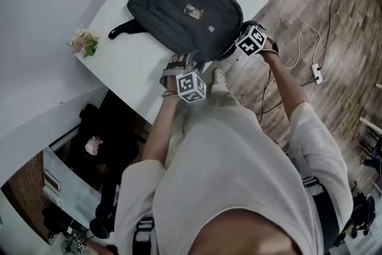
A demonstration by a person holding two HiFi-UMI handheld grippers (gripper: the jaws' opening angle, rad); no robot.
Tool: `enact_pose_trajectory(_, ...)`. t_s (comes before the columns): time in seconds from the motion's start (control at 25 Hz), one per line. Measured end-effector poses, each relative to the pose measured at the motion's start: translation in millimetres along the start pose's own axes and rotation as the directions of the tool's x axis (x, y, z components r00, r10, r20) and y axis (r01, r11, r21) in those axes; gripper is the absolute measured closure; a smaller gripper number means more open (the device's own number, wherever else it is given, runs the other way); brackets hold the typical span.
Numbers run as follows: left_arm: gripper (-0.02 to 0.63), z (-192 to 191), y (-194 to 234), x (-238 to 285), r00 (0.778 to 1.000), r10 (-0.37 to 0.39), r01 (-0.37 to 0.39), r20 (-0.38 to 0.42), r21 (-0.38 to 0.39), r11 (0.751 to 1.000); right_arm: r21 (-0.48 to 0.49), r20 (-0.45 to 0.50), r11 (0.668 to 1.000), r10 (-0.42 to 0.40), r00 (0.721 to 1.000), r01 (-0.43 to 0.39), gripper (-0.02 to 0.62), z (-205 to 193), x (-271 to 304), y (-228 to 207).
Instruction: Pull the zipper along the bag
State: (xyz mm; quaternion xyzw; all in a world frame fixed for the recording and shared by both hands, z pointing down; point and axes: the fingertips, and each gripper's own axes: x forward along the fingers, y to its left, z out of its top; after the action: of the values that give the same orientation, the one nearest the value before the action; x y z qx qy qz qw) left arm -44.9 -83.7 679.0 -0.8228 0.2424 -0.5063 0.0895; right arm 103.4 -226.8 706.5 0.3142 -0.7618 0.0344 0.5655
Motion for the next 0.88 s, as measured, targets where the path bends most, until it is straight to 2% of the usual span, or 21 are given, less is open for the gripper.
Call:
enact_pose_trajectory(0.16, 0.401, 2.5, 1.9, 6.8, 0.999, -0.027, 0.026, -0.020, -0.073, 0.997, -0.001, -0.025, 0.999, -0.039, 0.999, 0.039, 0.574, -0.5, -3.7, 0.9)
enact_pose_trajectory(0.36, 0.405, 0.8, 1.4, 7.7, 0.999, -0.042, 0.040, -0.014, -0.126, 0.991, 0.030, -0.065, 0.995, -0.088, 0.994, 0.091, 0.574, -3.6, -16.8, 6.3)
enact_pose_trajectory(0.48, 0.407, 0.3, 1.1, 9.1, 0.999, -0.043, 0.040, -0.016, -0.145, 0.989, 0.032, -0.073, 0.997, -0.073, 0.995, 0.076, 0.575, -6.1, -23.8, 24.2)
enact_pose_trajectory(0.68, 0.408, -0.9, 2.7, 12.0, 0.999, -0.051, 0.047, -0.017, -0.170, 0.984, 0.138, -0.073, 0.989, -0.036, 0.997, 0.046, 0.580, -4.4, -39.7, 53.9)
enact_pose_trajectory(0.88, 0.411, -3.5, 1.9, 12.5, 0.998, -0.064, 0.060, -0.015, -0.182, 0.981, 0.166, -0.088, 0.986, -0.007, 0.996, 0.021, 0.584, -4.3, -45.2, 75.0)
